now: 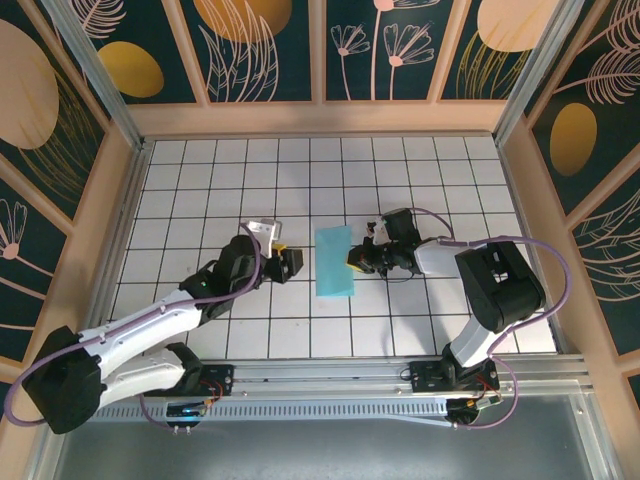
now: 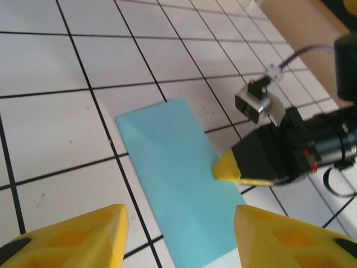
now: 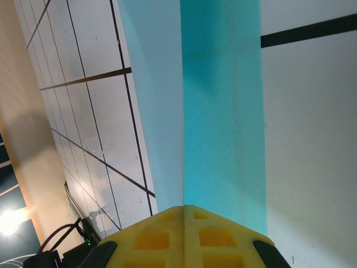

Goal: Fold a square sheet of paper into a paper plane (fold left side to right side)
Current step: Fold the triangle a second time at the center of the table.

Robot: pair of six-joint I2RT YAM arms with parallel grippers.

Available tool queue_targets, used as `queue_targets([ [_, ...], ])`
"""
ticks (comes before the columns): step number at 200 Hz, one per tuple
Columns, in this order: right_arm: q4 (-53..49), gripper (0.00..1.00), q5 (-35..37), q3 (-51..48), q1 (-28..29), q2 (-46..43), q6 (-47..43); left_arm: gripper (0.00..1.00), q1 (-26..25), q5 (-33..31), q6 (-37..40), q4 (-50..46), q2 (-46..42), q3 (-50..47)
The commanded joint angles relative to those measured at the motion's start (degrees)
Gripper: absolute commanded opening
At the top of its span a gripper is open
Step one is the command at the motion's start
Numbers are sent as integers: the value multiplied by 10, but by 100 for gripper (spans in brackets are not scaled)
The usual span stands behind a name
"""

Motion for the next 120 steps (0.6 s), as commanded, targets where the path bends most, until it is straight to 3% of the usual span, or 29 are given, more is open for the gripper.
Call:
queue_targets([
  [1,-7,0,-2,6,-4,-13,6,53,-33,-30,35,-33,17,20],
  [74,-6,0,-4,4,-4,-10,14,54,-176,-121,99,-49,121,103],
  [120,-3,0,-7,3,-4,-6,18,59,-241,-159,129,-66,232,169],
])
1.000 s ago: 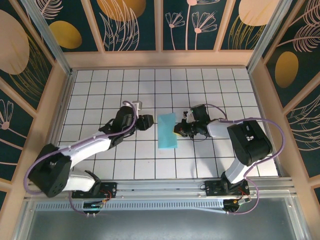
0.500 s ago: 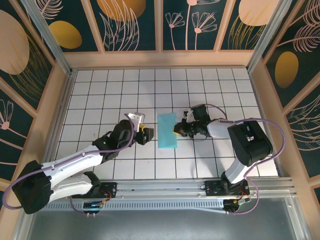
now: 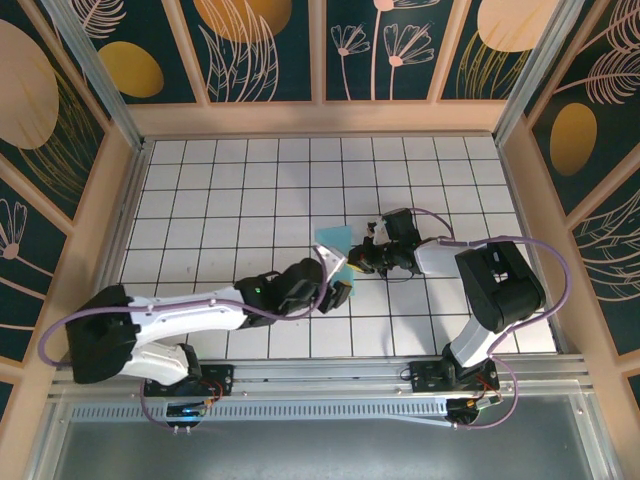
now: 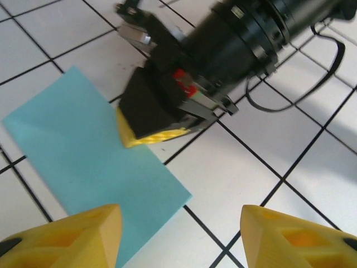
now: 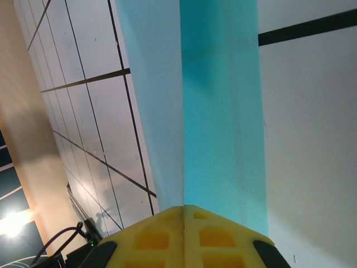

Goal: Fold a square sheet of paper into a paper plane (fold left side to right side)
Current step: Fold the triangle a second time at the center of the table.

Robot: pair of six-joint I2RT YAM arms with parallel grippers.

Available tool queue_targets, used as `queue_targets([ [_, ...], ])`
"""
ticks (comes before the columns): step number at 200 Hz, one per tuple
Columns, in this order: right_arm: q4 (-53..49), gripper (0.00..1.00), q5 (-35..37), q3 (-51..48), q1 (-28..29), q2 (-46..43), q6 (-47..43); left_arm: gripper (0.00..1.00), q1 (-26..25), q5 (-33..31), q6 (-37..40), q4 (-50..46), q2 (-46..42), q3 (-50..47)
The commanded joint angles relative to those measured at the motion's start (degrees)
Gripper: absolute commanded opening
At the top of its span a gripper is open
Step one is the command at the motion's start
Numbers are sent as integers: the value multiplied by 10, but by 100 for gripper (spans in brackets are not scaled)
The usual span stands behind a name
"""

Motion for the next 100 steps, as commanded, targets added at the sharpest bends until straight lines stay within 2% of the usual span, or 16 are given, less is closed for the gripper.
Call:
queue_targets([
  [1,-3,0,-7,2,-4,-6,8,59,-24,-40,31,-24,52,39],
  [33,-6,0,-9,3,-5,-5,6,63,-44,-74,35,-43,123,80],
  [100,-13,0,-10,4,-5,-7,1,69,-47,-157,20,-111,226,149],
])
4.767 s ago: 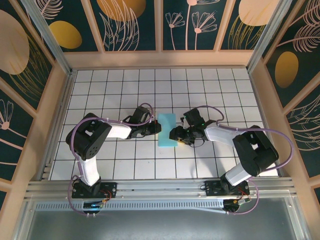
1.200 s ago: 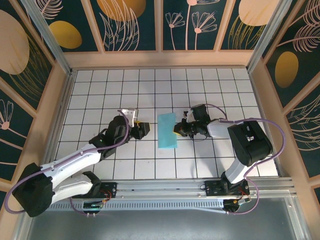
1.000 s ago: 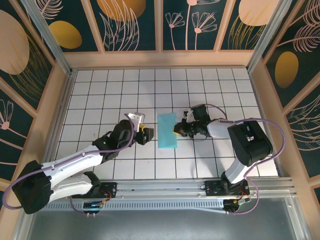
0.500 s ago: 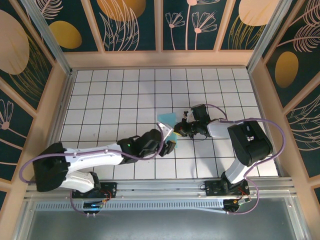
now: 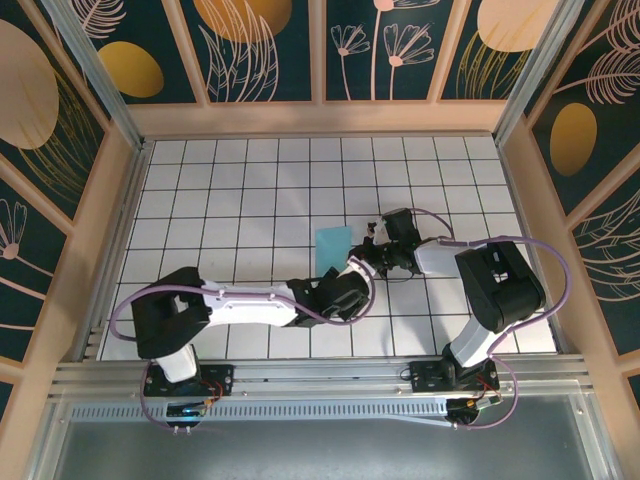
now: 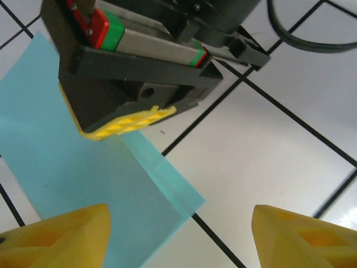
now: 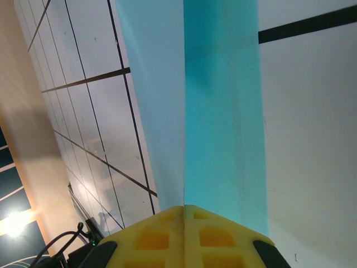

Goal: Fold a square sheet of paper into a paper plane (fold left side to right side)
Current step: Fold the triangle a second time at the center of the table.

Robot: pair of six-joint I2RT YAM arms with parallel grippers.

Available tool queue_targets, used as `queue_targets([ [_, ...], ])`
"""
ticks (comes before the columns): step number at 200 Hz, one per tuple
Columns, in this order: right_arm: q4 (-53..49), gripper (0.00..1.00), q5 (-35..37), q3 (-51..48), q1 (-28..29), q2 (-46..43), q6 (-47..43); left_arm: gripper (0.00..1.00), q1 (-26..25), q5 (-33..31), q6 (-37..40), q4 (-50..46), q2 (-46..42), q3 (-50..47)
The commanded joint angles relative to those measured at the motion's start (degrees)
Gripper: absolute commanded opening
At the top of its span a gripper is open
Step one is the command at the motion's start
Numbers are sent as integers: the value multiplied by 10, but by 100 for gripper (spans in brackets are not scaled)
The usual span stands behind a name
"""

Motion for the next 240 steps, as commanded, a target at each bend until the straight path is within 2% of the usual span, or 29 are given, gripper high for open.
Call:
queue_targets([
  [1,-11,0,-9,4,-5,-6,0,70,-2,-53,-4,-44,30,28],
  [40,-10,0,-7,4,-4,-6,0,70,-2,-85,-15,-58,53,40],
  [64,-11,0,-7,4,-5,-6,1,66,-3,-100,-24,-60,57,42],
  [147,-15,0,-5,5,-5,-7,-3,21,-2,-112,-38,-62,52,41],
  [191,-16,0,-4,8,-4,-9,-5,7,-1,-102,-35,-55,41,37],
  [223,-17,10,2,21,-8,-24,-6,0,-1,-80,-30,-47,32,34],
  [240,-18,18,7,29,-11,-36,-5,0,-2,-68,-32,-43,30,34],
])
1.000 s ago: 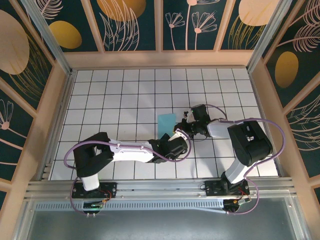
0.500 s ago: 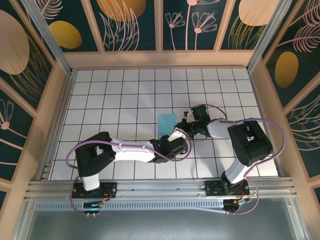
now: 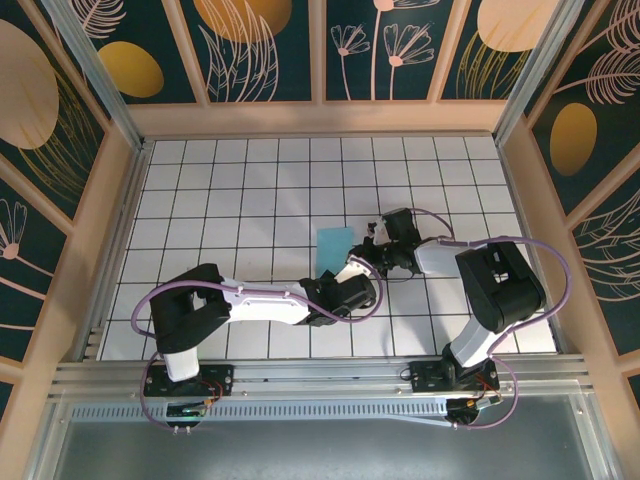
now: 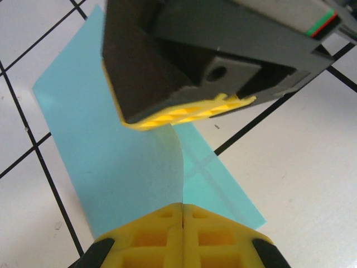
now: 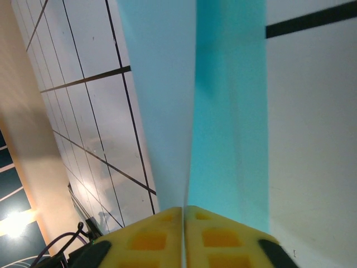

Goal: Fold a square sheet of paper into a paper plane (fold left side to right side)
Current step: Fold the triangle a second time at the center of the table.

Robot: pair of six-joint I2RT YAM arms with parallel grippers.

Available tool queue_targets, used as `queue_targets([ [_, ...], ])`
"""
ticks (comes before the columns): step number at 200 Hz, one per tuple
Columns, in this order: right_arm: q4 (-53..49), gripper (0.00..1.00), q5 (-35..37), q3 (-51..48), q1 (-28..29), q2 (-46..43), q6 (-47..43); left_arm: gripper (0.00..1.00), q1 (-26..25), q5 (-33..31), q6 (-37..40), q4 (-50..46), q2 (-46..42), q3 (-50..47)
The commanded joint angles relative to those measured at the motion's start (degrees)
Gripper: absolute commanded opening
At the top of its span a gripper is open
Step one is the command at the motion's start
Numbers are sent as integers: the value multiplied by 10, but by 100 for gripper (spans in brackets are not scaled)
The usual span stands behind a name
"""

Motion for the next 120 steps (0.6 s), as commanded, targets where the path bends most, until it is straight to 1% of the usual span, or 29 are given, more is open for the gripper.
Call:
queue_targets([
  [1,-7,18,6,25,-10,-32,-6,0,-1,19,0,3,-18,3],
  [19,-13,31,20,32,-17,-46,-9,0,1,29,-2,8,-22,3],
  [46,-30,45,36,39,-39,-68,-19,0,10,56,-7,25,-34,-7],
  [79,-64,68,85,34,-75,-125,-49,0,29,84,-20,26,-46,-14],
  [104,-84,81,111,16,-113,-185,-71,0,41,113,-29,38,-55,-23],
  [120,-105,85,113,5,-140,-219,-87,0,49,130,-36,48,-58,-29],
])
